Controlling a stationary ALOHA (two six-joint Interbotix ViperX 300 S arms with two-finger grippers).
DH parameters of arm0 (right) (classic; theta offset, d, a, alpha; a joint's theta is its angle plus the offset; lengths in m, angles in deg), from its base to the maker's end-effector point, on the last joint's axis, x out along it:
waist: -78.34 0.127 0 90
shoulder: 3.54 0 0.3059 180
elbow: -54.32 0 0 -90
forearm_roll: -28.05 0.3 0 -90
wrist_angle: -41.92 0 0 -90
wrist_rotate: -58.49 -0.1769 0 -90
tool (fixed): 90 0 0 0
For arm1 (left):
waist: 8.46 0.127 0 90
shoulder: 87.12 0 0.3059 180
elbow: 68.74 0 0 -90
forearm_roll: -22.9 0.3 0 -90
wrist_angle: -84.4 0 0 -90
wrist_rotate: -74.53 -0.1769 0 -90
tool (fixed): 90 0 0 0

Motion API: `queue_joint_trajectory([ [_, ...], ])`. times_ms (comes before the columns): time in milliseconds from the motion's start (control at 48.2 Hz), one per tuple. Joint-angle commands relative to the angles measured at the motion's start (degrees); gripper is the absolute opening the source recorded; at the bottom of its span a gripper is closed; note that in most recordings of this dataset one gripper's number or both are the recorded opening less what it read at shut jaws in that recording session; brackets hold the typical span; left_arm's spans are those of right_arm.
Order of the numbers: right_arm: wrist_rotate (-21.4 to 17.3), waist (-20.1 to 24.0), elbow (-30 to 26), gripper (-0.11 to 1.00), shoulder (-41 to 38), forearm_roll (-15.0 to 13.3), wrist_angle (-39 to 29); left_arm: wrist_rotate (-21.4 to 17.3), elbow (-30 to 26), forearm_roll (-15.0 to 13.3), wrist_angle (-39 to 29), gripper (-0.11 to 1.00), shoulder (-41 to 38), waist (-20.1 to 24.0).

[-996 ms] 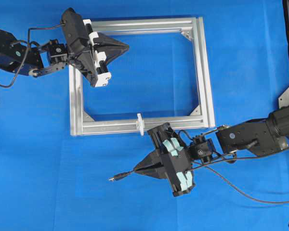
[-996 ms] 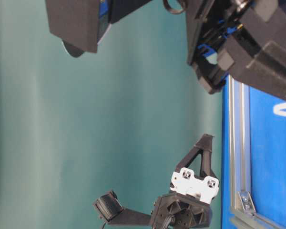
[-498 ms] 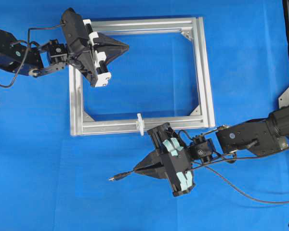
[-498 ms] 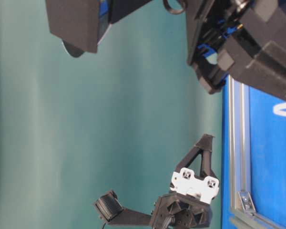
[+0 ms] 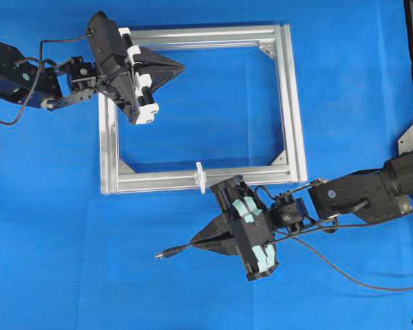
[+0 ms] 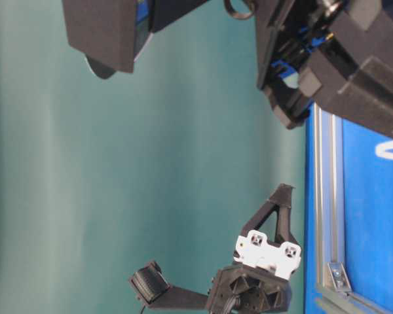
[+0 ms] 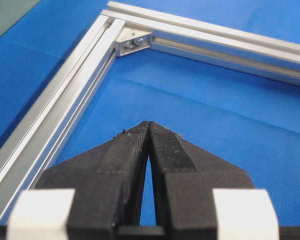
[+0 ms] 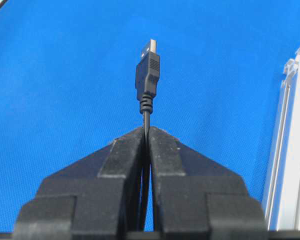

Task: Insert the wire through the string loop located in the center.
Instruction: 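Close the right gripper on the cable just behind the USB plug, then lift the cable and carry it left toward the white zip-tie loop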

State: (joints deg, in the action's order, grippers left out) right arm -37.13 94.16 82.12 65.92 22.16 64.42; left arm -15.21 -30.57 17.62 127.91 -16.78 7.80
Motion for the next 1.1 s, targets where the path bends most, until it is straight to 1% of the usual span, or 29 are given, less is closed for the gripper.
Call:
queue_joint_trajectory([
  [0,0.0,0.09,-0.44,-0.02,1.93,-0.18,0.44,-0.09,-0.44,0.18,0.26,0.0,1.93,0.0],
  [810,0.0,0.09,-0.18,-0.02,2.02,-0.18,0.18,0.0,-0.44,0.18,0.26,0.0,1.93,0.0],
  [955,-0.18,0.09,1.58,-0.02,2.99,0.09,0.35,0.0,-0.44,0.09,0.26,0.0,1.93,0.0],
  [1080,-0.26,0.0,4.75,-0.02,5.19,0.7,0.35,0.0,-0.44,0.09,0.26,0.0,1.93,0.0],
])
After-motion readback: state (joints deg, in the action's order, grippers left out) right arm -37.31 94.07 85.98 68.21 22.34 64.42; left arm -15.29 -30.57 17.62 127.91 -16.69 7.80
